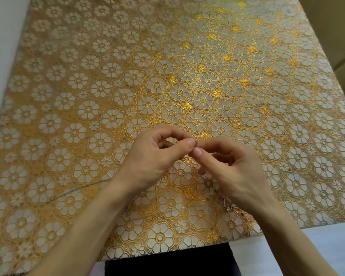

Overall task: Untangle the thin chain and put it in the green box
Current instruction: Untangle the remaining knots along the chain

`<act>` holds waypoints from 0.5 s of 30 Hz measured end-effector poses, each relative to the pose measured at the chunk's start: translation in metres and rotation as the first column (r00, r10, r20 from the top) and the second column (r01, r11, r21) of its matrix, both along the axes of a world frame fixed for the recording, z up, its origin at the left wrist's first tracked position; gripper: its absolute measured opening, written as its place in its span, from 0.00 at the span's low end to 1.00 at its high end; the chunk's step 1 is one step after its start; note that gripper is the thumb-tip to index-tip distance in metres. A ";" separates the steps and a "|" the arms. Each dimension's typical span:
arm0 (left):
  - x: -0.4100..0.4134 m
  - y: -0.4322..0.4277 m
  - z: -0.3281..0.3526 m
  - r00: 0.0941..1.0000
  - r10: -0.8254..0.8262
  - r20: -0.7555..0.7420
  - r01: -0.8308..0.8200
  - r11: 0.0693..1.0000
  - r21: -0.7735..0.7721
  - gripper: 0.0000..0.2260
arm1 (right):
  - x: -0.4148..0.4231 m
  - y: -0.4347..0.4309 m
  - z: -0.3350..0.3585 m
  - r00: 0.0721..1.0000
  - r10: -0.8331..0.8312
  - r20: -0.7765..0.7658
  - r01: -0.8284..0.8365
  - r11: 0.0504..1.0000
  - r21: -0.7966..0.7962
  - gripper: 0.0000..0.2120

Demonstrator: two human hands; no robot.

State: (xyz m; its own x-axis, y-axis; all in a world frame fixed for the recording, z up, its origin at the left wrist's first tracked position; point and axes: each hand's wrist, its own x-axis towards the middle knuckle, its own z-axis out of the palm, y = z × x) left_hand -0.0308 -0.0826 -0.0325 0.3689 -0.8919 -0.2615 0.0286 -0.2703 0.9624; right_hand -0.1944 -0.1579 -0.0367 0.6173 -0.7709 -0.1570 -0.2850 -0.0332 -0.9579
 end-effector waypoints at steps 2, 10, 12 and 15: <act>0.001 0.000 0.000 1.000 -0.023 0.004 0.023 1.000 0.011 0.02 | -0.001 -0.001 0.000 1.000 -0.009 -0.003 0.009 1.000 -0.004 0.02; 0.002 -0.002 -0.002 0.993 -0.119 -0.012 0.119 0.993 0.007 0.02 | -0.011 -0.004 0.001 0.997 0.011 -0.082 -0.023 0.990 -0.142 0.03; 0.002 -0.002 -0.001 0.988 -0.154 -0.002 0.154 0.988 0.018 0.02 | -0.014 -0.005 0.001 0.995 0.034 -0.091 -0.047 0.988 -0.148 0.02; 0.003 -0.001 -0.003 0.983 -0.184 0.017 0.183 0.983 0.017 0.02 | -0.017 -0.005 0.000 0.997 0.004 -0.081 -0.015 0.991 -0.135 0.04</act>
State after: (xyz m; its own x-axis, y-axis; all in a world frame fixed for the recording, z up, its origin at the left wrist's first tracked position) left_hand -0.0281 -0.0835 -0.0351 0.2041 -0.9410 -0.2700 -0.0402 -0.2836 0.9581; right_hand -0.2119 -0.1630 -0.0372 0.6144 -0.7825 -0.1009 -0.3597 -0.1640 -0.9185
